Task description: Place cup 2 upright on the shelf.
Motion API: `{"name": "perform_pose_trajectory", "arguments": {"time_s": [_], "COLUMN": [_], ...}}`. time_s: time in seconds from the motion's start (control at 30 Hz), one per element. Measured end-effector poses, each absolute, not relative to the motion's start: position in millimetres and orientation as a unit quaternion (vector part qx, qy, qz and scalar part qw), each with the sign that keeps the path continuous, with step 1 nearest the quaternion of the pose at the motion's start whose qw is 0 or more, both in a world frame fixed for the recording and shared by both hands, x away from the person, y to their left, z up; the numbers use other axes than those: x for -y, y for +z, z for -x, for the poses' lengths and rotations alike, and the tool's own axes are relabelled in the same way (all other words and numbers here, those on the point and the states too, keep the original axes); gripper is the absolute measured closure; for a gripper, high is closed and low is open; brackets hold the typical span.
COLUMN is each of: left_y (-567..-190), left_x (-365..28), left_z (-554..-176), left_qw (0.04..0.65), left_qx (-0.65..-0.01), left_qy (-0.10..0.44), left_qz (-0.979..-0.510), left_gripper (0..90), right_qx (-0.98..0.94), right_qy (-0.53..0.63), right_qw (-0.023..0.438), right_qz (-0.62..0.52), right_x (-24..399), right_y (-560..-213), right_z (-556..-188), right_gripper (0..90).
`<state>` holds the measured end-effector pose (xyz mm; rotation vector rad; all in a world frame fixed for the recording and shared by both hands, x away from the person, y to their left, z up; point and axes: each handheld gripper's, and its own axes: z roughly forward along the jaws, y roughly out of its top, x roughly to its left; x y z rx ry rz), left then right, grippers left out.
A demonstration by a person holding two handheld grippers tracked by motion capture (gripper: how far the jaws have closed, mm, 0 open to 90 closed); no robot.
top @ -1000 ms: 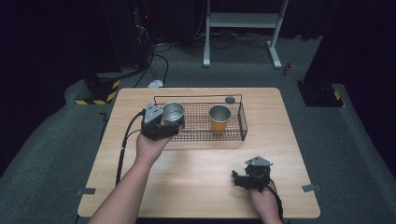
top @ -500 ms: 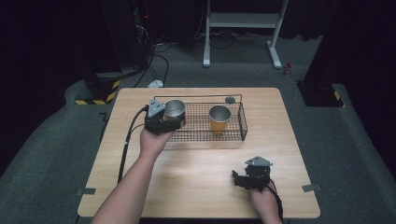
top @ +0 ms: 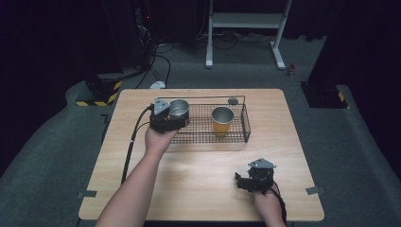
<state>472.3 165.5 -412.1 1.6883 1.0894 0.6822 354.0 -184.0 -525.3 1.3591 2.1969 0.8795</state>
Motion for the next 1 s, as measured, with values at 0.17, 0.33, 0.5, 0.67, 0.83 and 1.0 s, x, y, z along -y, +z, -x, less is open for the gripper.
{"name": "perform_pose_trajectory", "arguments": {"time_s": [0.17,0.33,0.5,0.67,0.83,1.0], "left_y": [-416,-421,-427,-434,-440,-448], "left_x": [-167,-167,-164,-158,-155,-154], "left_z": [-477,-482,-485,-487,-491,-495], "left_qw": [0.484,0.478,0.472,0.455,0.448,0.434], "left_qx": [-0.457,-0.462,-0.463,-0.461,-0.465,-0.479], "left_qy": [0.278,0.277,0.271,0.276,0.27,0.257], "left_qz": [-0.693,-0.694,-0.7,-0.71,-0.714,-0.718], "left_gripper": [18.9,18.9,18.9,18.9,18.9,18.9], "right_qx": [-0.788,-0.788,-0.788,-0.788,-0.788,-0.788], "right_qy": [0.315,0.315,0.316,0.315,0.315,0.315], "right_qw": [0.205,0.205,0.205,0.205,0.205,0.205], "right_qz": [-0.487,-0.488,-0.487,-0.487,-0.487,-0.487], "right_x": [184,184,184,184,184,184], "right_y": [-525,-525,-525,-525,-525,-525], "right_z": [-354,-354,-354,-354,-354,-354], "right_gripper": [9.4,9.4,9.4,9.4,9.4,9.4]}}
